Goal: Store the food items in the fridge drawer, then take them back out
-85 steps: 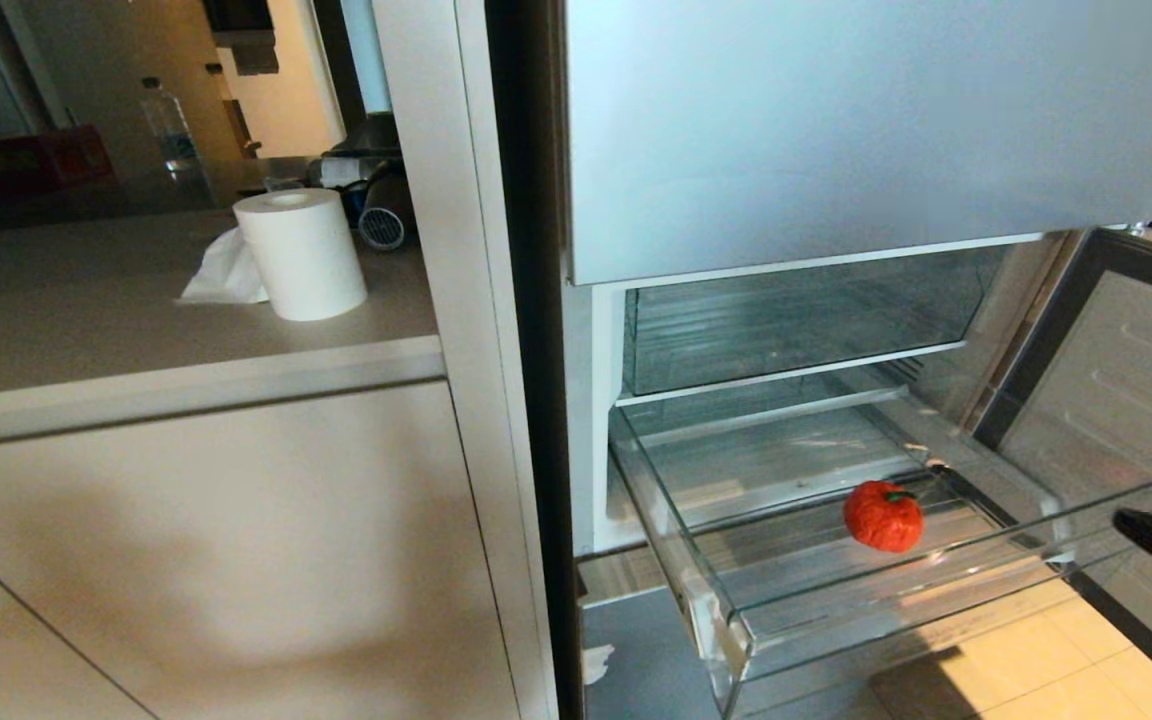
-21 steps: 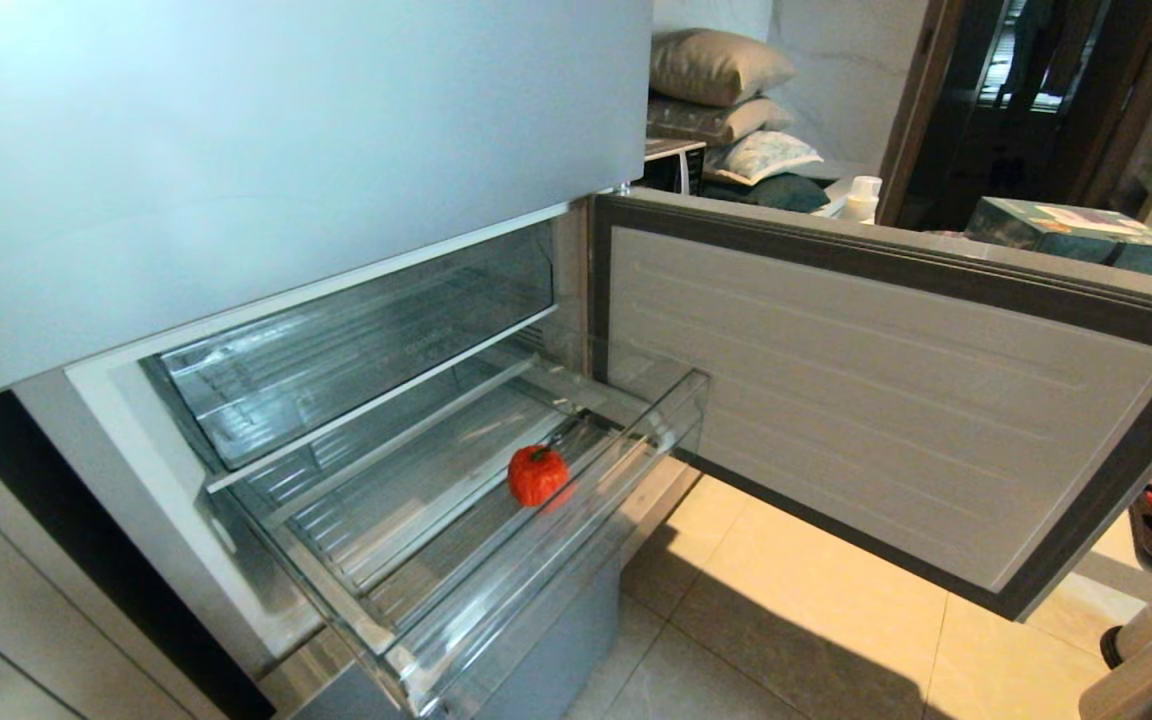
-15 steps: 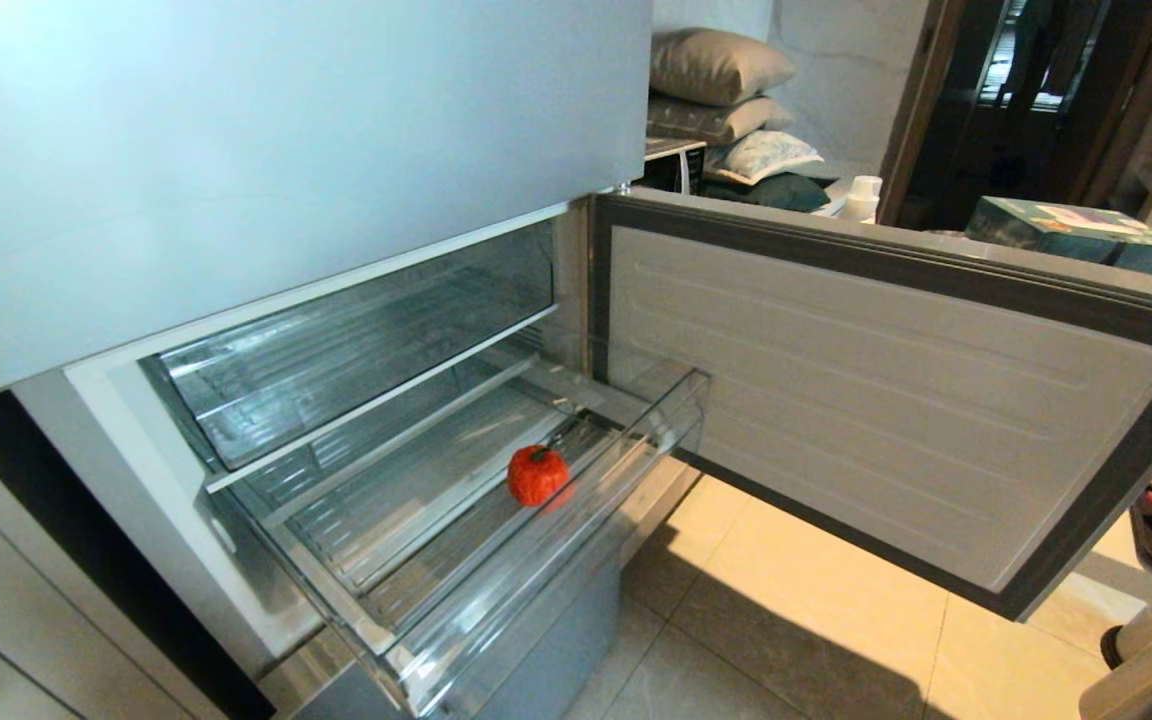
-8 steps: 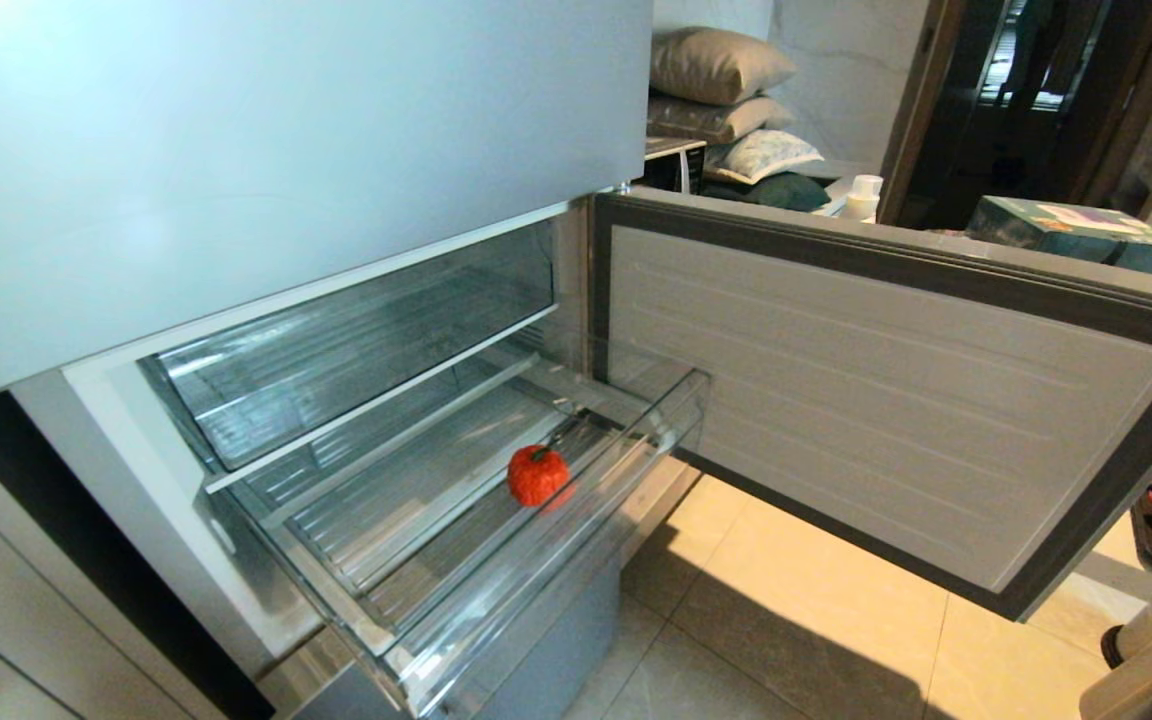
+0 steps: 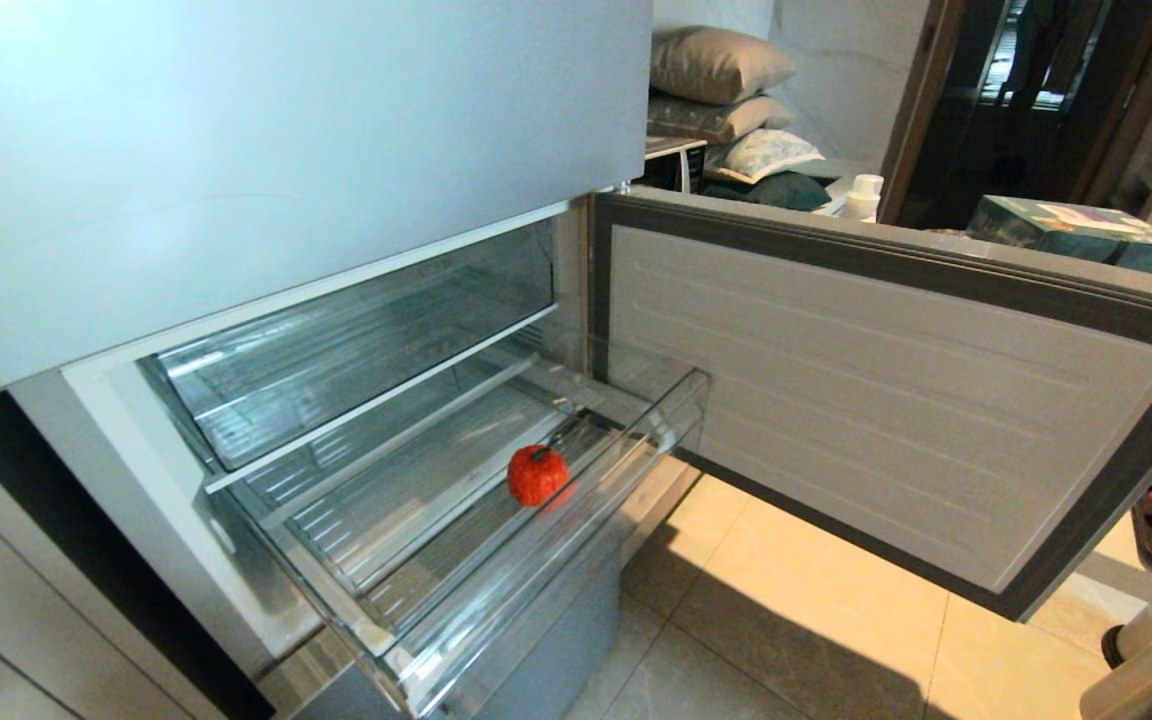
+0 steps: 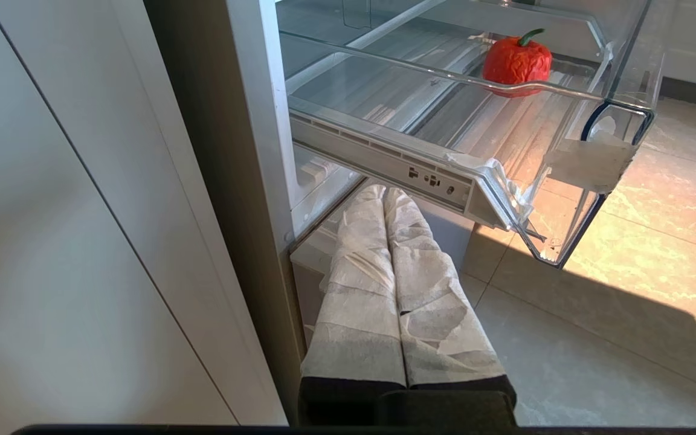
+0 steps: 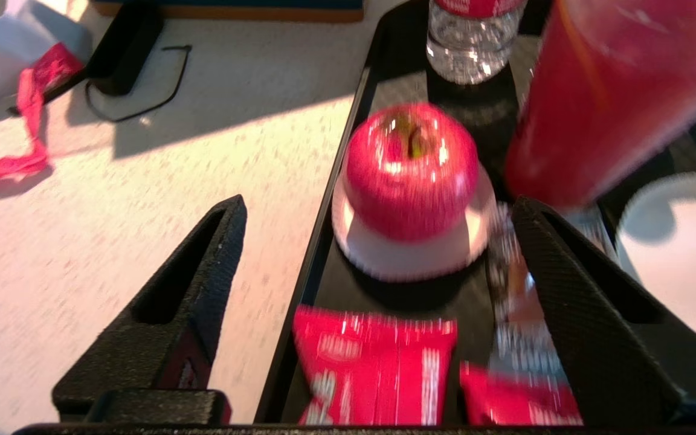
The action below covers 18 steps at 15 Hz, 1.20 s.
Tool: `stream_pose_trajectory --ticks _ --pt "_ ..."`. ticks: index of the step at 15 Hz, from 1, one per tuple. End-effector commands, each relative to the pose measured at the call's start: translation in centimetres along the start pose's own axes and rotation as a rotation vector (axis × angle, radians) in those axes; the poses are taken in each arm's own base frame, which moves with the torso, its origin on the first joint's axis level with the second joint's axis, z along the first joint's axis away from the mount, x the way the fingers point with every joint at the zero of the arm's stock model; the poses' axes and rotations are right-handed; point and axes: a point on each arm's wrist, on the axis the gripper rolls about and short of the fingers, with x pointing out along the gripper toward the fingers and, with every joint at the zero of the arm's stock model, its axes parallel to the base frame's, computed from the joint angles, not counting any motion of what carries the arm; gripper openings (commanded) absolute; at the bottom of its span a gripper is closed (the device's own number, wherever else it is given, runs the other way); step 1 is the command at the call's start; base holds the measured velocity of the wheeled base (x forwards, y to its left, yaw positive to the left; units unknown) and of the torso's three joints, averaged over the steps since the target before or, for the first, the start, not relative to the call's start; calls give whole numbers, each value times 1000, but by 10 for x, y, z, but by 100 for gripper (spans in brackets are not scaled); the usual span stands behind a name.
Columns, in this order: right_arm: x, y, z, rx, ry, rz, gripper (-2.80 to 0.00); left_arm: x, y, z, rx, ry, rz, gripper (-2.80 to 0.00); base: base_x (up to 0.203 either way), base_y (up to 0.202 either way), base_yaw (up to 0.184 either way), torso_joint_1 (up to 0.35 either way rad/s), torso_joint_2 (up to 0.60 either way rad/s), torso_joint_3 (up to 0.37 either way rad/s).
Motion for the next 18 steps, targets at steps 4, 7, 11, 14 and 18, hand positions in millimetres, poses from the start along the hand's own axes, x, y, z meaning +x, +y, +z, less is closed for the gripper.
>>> stream_pose_trajectory --ticks 4,7,11,14,18 --pt "47 -11 -14 -8 6 18 0 0 0 0 0 2 0 -280 0 0 0 0 0 0" --pt "61 -13 -15 -11 5 26 0 0 0 0 0 1 0 -280 0 0 0 0 0 0" --pt "76 -15 -16 -22 -12 4 0 0 0 0 0 1 0 -280 0 0 0 0 0 0" --pt "86 -18 -22 -24 -13 2 0 0 0 0 0 3 0 -280 0 0 0 0 0 0" --pt "98 -21 -34 -19 2 8 0 0 0 0 0 1 0 -280 0 0 0 0 0 0"
